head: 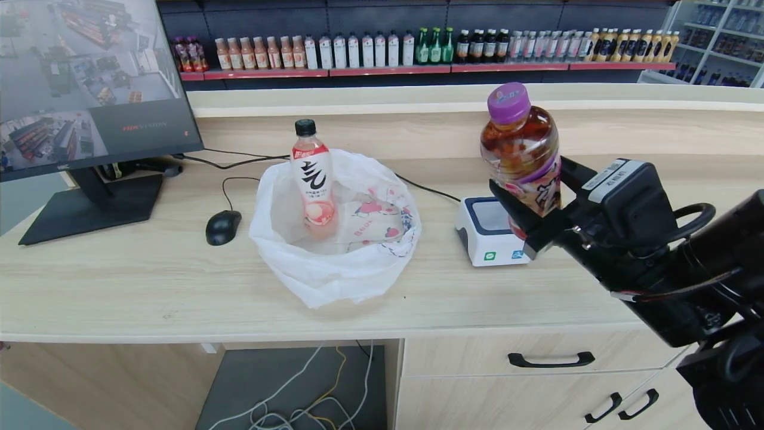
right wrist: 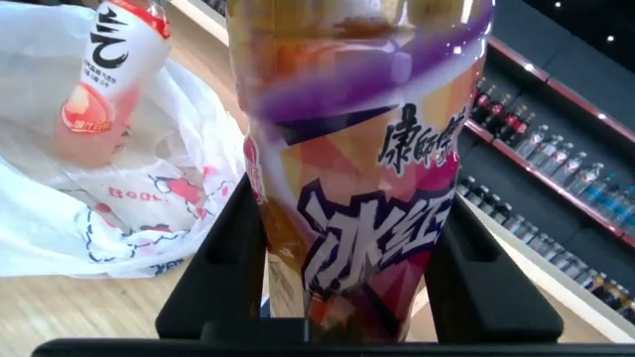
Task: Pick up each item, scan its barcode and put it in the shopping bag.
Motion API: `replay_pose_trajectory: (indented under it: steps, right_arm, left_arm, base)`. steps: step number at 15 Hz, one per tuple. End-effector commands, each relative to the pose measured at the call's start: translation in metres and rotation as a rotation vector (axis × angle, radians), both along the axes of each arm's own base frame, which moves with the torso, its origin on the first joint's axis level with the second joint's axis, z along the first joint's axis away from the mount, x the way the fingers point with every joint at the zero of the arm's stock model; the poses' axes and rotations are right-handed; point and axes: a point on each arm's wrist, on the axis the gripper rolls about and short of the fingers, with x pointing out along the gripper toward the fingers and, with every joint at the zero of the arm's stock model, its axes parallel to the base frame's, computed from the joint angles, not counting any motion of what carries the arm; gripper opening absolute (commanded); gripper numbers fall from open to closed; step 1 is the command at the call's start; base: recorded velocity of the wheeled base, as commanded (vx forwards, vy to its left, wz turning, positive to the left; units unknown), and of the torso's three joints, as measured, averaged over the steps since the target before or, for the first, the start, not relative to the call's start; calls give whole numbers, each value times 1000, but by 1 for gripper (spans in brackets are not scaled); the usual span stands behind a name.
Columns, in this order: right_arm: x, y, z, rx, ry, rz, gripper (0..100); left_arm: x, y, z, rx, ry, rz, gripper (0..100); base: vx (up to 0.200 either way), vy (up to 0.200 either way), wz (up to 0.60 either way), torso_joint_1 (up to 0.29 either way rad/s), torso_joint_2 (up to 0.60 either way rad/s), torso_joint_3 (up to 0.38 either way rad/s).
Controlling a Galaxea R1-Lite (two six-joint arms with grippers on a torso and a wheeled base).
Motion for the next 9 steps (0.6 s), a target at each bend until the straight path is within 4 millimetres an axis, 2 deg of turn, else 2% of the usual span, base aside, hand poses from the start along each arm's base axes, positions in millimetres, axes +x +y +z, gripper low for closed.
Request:
replay_pose_trajectory:
  steps: [1,3,5,9]
  right_arm:
    - [12,-12,0,-34,-23,-22,0]
    - [23,-25,-5,-73,-27,-17,0]
    - [33,-29,-8,-128,-55,8,0]
    - [64,-23,-7,-189,-134,63,0]
  left_arm:
    - [0,0,0,-2,0,1,100]
    - [0,0,0,0,0,1,100]
    - [0,0,0,0,0,1,100]
    - [0,0,0,-2,0,1,100]
  base:
    - [0,0,0,0,0,0]
    - [0,0,0,0,0,0]
    - [0,0,0,0,0,0]
    - [0,0,0,0,0,0]
